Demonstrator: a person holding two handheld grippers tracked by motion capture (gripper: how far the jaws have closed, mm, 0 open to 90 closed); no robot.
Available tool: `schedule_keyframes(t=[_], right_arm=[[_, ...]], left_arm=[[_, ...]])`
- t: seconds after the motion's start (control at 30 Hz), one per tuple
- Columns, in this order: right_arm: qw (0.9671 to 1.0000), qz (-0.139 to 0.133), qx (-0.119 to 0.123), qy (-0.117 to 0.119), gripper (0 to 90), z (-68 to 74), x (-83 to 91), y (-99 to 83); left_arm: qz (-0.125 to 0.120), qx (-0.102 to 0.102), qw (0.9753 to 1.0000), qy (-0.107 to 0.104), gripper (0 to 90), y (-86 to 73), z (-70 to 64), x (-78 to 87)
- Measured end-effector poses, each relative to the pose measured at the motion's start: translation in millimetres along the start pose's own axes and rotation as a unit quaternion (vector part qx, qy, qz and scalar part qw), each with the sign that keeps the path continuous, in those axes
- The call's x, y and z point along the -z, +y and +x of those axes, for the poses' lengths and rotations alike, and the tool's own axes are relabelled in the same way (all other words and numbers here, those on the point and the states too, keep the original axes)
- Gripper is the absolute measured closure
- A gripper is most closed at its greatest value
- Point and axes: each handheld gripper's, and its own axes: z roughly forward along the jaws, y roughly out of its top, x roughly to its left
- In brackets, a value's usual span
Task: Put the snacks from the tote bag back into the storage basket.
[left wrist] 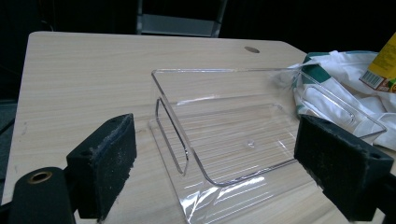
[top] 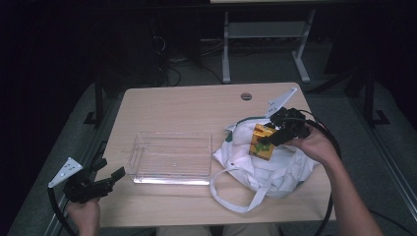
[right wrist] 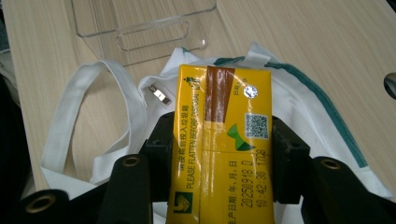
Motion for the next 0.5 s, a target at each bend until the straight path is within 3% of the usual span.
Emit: schedule_keyframes(t=[0.5], right_arm=[[0.9995, -0.013, 0.022, 0.018, 52.0, 10.8, 4.6, 24.4]], left_arm=[[-0.002, 0.002, 1.0000, 0.000, 12.6, 0.2, 0.1, 0.2]])
